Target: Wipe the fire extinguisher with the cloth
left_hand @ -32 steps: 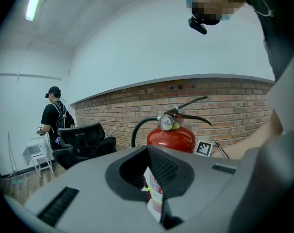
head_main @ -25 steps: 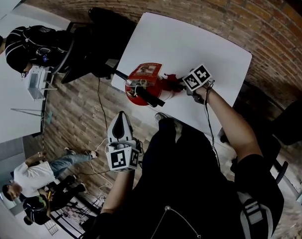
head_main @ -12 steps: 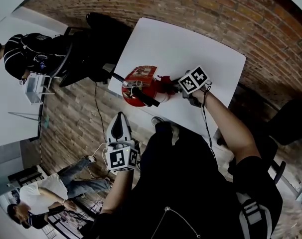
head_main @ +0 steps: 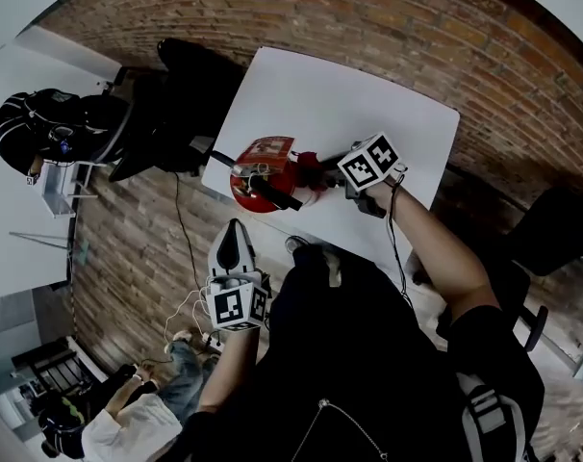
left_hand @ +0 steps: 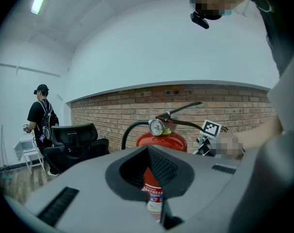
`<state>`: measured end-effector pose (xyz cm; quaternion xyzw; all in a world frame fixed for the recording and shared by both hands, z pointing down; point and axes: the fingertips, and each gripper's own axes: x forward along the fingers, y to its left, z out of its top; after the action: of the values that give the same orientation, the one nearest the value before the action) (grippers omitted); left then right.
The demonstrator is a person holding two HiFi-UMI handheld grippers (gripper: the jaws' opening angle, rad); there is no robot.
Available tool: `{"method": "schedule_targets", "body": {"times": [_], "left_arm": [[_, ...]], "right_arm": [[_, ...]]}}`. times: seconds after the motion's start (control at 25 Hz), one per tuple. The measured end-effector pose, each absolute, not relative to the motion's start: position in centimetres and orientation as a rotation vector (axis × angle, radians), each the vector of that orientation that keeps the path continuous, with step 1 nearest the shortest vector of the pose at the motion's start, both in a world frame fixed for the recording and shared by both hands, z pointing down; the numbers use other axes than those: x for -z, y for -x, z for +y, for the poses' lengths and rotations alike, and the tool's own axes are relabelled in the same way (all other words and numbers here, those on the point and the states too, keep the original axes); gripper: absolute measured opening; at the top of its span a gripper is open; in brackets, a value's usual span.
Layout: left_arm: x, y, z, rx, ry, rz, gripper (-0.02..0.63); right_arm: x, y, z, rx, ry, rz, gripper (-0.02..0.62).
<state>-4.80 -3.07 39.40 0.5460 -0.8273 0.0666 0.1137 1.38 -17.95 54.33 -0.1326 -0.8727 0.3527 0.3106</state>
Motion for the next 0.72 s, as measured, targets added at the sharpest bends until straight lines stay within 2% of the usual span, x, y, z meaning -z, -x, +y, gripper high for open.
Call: {"method": "schedule_targets", "body": {"times": [0.72], "left_arm": [[-38.4, 4.6, -4.5, -0.190, -1.719, -2.392, 0.031]], "right_arm": [[-44.8, -2.5, -17.2, -0.979, 0.371, -2.459, 0.106]]}}
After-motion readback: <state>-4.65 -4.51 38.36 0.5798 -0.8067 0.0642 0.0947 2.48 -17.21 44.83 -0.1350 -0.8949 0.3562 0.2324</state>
